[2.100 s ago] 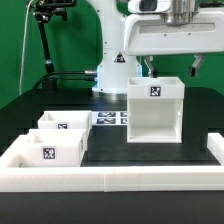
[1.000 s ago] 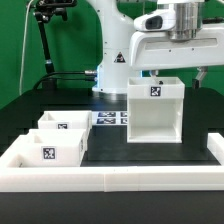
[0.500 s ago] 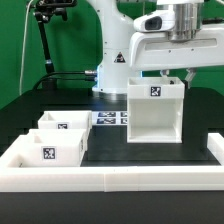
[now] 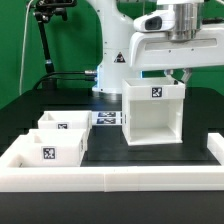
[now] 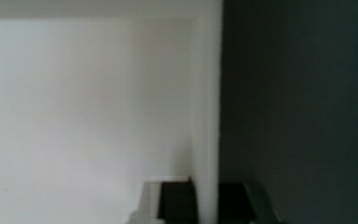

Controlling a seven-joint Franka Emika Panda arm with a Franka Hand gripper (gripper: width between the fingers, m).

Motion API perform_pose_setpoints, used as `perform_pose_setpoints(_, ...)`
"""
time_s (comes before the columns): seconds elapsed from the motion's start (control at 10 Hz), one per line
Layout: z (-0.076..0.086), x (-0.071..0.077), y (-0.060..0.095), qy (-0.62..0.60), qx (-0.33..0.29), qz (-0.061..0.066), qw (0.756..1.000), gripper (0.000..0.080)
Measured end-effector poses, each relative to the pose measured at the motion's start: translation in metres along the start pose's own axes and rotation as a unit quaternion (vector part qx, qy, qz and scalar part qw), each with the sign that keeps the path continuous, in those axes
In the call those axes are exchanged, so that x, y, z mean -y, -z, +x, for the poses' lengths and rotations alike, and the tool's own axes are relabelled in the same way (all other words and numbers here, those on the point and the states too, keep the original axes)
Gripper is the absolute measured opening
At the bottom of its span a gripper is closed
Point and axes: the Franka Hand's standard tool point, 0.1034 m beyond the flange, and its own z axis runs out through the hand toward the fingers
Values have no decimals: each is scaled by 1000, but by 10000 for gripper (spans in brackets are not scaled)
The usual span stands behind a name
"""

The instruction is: Assemble drawer

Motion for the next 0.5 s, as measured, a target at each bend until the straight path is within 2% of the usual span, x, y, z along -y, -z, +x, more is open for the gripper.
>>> perform_pose_setpoints(0.5,3,-2,0,-1,-1,3,1000,38)
